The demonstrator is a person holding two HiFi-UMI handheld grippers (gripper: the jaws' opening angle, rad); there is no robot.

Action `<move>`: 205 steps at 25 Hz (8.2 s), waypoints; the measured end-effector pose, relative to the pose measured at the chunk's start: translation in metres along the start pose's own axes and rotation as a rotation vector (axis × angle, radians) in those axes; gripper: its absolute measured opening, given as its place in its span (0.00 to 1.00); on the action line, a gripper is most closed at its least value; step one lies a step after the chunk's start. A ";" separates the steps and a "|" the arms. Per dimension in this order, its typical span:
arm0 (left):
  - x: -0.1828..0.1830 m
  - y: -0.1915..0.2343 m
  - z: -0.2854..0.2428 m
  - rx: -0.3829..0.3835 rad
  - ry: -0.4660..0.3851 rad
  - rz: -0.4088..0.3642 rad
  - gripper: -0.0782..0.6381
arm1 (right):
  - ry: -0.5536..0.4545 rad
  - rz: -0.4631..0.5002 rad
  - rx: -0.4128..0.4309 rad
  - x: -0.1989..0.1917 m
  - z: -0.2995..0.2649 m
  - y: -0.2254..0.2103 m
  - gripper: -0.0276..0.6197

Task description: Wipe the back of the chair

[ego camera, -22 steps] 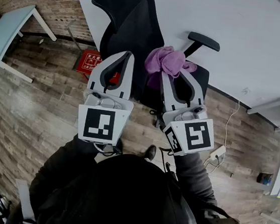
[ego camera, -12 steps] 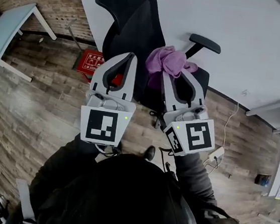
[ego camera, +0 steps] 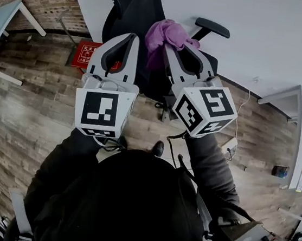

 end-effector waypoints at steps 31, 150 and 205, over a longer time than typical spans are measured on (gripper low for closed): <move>-0.010 0.029 -0.044 -0.046 0.019 -0.021 0.12 | -0.133 0.160 0.042 0.041 -0.017 -0.010 0.15; -0.109 0.252 -0.177 0.573 0.219 0.142 0.12 | 0.013 0.319 0.294 0.056 -0.465 -0.146 0.14; -0.091 0.195 -0.101 0.612 0.198 0.128 0.12 | 0.052 0.339 0.498 0.025 -0.379 -0.054 0.13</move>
Point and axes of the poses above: the fingertips, and each gripper's own axes: z backward along the fingers, y to its left, x out of its top, the point moved 9 cm from there along z, backward along the fingers, and after that the axes turned 3 degrees about -x, right-handed, at the moved point
